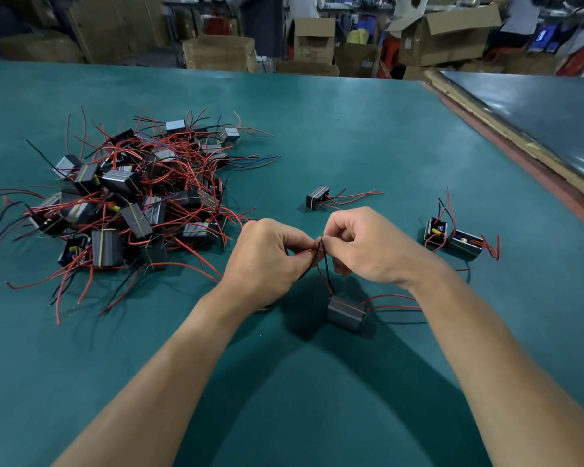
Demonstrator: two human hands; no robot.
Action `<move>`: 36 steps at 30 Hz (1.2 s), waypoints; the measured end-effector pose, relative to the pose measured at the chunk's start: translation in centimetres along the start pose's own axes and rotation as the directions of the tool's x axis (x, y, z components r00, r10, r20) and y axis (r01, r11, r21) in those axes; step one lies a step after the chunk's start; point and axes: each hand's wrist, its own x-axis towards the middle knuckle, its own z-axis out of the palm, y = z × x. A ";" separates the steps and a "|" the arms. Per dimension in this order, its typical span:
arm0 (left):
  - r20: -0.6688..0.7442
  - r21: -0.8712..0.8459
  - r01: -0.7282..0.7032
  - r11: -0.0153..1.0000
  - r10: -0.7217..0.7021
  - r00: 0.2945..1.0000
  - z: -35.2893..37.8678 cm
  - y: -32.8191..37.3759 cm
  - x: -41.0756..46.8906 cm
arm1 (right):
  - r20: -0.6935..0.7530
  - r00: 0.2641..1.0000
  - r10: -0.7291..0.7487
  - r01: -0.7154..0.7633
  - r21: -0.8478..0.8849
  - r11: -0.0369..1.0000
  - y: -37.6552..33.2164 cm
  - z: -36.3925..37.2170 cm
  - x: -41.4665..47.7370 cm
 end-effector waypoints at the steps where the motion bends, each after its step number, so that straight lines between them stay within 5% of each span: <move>1: -0.011 0.008 -0.012 1.000 0.012 1.000 0.0 0.0 0.0 | -0.001 1.000 0.007 -0.007 0.006 1.000 0.0 0.0 0.0; 16: 0.105 -0.250 0.125 0.960 -0.101 0.989 -0.2 0.2 0.3 | -0.060 0.998 -0.027 0.041 0.251 0.967 0.4 -0.1 0.4; 24: 0.094 -0.401 0.237 0.885 -0.217 0.972 -0.7 0.9 0.6 | -0.067 0.991 -0.117 0.130 0.247 0.960 0.2 -0.4 0.0; 36: 0.033 -0.465 0.290 0.836 -0.311 0.950 -0.9 0.8 0.8 | 0.257 0.966 0.040 -0.100 0.224 0.969 -0.2 -0.3 -0.3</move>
